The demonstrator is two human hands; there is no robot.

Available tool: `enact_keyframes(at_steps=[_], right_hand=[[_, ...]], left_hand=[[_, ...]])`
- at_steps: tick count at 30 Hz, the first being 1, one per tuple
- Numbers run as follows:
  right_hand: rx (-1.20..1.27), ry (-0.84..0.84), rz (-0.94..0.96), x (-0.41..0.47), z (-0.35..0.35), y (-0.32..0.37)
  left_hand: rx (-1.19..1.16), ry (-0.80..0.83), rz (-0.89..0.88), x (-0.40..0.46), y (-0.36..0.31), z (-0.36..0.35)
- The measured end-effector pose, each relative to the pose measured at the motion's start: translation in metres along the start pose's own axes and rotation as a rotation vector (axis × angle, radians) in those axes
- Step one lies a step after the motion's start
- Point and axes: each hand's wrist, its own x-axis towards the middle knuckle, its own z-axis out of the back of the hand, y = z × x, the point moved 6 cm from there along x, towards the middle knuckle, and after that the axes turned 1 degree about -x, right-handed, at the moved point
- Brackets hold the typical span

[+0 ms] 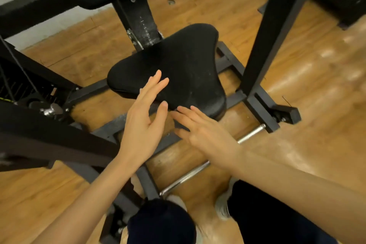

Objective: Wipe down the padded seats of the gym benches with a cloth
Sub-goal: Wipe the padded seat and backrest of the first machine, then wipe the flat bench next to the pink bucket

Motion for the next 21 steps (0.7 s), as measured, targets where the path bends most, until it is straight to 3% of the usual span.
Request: enact_keyframes(at_steps=[3, 8, 13, 21], right_hand=[[0.024, 0.128, -0.078, -0.011, 0.012, -0.001], [0.135, 0.393, -0.365, -0.042, 0.061, 0.000], [0.181, 0.429, -0.643, -0.111, 0.130, -0.004], [0.317, 0.347, -1.100, -0.254, 0.198, -0.008]], left_hand=[[0.029, 0.103, 0.062, -0.006, -0.031, 0.006], [0.073, 0.270, 0.127, -0.026, -0.080, 0.014], [0.180, 0.494, 0.172, -0.060, -0.119, 0.010], [0.391, 0.759, 0.058, -0.103, -0.174, -0.042]])
